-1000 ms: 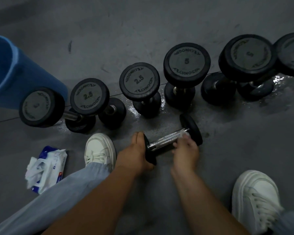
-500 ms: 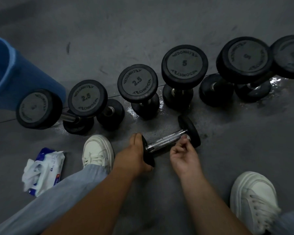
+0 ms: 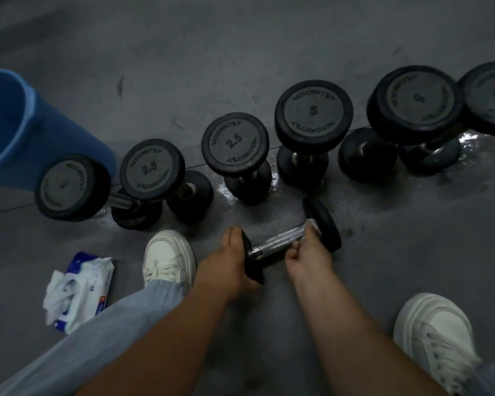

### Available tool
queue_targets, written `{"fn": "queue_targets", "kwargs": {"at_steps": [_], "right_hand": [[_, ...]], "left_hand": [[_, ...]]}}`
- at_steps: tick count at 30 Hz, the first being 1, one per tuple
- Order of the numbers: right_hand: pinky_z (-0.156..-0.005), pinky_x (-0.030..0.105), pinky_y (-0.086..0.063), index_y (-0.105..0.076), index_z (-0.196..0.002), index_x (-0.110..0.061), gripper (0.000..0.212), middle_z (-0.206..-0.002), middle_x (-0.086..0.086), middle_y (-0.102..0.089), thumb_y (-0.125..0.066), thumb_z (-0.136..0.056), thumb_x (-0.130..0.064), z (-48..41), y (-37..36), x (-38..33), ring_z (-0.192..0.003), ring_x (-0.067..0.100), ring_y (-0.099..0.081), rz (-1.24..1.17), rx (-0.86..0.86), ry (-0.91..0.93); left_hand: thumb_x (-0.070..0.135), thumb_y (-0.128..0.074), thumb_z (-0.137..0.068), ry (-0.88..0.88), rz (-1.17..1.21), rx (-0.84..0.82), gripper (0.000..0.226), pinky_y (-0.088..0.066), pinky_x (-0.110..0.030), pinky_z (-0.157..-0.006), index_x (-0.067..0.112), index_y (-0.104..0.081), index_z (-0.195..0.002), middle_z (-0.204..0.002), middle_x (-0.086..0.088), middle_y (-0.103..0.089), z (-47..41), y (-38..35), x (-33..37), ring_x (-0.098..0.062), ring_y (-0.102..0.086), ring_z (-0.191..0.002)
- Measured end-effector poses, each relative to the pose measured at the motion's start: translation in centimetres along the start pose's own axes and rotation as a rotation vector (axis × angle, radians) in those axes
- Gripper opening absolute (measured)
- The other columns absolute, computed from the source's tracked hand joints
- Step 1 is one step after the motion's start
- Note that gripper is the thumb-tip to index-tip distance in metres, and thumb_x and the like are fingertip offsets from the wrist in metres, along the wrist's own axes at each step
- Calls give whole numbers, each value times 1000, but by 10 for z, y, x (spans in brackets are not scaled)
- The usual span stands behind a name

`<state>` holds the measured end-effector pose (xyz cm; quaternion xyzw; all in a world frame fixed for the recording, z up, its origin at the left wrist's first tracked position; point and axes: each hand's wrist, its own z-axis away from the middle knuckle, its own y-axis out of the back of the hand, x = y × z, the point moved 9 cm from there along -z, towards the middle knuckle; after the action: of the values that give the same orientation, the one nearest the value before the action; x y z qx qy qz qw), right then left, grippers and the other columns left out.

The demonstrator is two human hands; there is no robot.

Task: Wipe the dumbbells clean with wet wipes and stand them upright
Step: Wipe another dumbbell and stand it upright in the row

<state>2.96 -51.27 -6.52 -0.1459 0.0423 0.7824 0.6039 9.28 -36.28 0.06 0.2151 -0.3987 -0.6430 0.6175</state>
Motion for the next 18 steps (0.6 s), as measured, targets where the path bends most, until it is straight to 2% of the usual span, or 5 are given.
{"fn": "queue_targets", "kwargs": {"at_steps": [6, 11, 15, 16, 18], "right_hand": [[-36, 9, -35, -56, -89, -16, 15, -81, -2, -56, -49, -98, -5, 2, 11, 6, -53, 3, -56, -137, -67, -45], [-32, 8, -26, -45, -71, -22, 33, -62, -6, -40, -43, -97, -1, -7, 14, -1, -34, -3, -42, -132, -65, -31], [-50, 18, -46, -63, -88, -19, 13, -74, 2, -60, -59, -90, -7, 24, 10, -27, -56, 5, -55, 220, -71, 372], [-63, 24, -52, -65, -99, -21, 17, -90, 6, -65, -59, -88, -10, 35, 8, -34, -69, 9, -60, 403, -44, 546], [-92, 30, -49, -58, -126, -15, 42, -126, 10, -53, -57, -85, -9, 52, -1, -40, -102, 18, -58, 851, 18, 874]], "left_hand": [[48, -83, -62, 11, -7, -4, 119, -48, -36, -91, 20, -10, -152, -159, 6, -13, 1, 1, 0, -25, -56, -123], [48, -82, -61, 15, -12, -1, 118, -48, -35, -87, 20, -11, -152, -159, 5, -14, 1, -1, -1, -26, -59, -117], [48, -83, -61, 17, -11, -10, 118, -48, -36, -86, 20, -11, -151, -158, 4, -14, -1, -1, -2, -27, -60, -116], [47, -83, -61, 16, -11, -8, 119, -48, -37, -87, 20, -11, -151, -158, 4, -14, -1, -1, -2, -27, -60, -116], [47, -83, -62, 16, -11, -10, 119, -48, -38, -88, 19, -10, -151, -159, 4, -12, 0, -2, -1, -27, -59, -118]]}}
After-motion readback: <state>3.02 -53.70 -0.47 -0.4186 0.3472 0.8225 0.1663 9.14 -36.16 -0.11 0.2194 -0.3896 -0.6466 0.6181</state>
